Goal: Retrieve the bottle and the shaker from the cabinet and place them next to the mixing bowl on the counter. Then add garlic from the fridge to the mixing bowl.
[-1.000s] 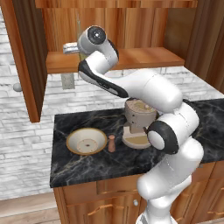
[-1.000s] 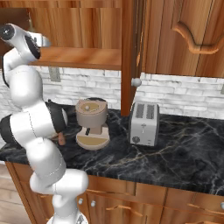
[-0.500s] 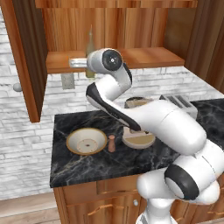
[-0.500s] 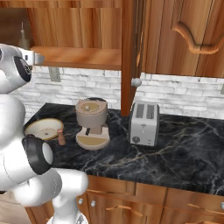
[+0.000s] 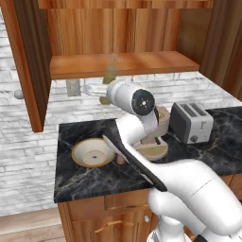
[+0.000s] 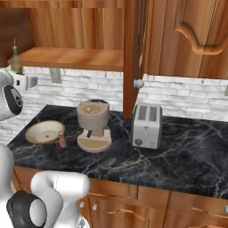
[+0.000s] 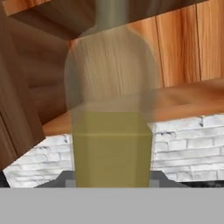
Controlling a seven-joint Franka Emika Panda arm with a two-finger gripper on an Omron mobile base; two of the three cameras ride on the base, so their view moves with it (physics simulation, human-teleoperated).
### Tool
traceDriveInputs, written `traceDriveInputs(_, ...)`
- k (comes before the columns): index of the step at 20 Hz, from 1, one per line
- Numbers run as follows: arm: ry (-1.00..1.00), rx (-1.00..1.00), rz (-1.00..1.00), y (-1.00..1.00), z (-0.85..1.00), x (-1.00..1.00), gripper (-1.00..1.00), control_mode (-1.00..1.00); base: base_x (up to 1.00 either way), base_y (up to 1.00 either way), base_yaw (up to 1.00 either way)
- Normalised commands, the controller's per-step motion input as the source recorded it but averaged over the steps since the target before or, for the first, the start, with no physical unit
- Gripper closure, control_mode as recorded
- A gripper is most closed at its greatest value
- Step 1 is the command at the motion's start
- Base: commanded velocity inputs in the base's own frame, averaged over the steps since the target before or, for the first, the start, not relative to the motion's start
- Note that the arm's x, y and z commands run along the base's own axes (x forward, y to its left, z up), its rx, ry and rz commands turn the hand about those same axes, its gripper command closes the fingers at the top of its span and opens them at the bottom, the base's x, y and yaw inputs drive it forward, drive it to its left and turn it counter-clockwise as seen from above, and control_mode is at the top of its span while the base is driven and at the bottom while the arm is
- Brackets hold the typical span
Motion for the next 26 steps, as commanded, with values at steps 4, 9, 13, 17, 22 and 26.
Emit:
traceDriveInputs(4,0.0,0.01,-0.11,-0.06,-0.23,-0.99,1.0,-1.0,0.0,0.0,0.0)
traceDriveInputs(9,0.06,0.0,-0.22,0.0,-0.27,-0.66,1.0,-1.0,0.0,0.0,0.0)
traceDriveInputs(13,0.11,0.0,-0.36,0.0,-0.36,-0.25,1.0,-1.0,0.0,0.0,0.0)
traceDriveInputs(17,0.02,0.0,-0.42,0.0,-0.4,-0.11,1.0,-1.0,0.0,0.0,0.0)
traceDriveInputs(22,-0.01,-0.12,-0.27,0.0,-0.43,-0.02,1.0,-1.0,0.0,0.0,0.0)
traceDriveInputs(26,0.0,-0.09,-0.2,0.0,-0.32,0.0,1.0,-1.0,0.0,0.0,0.0)
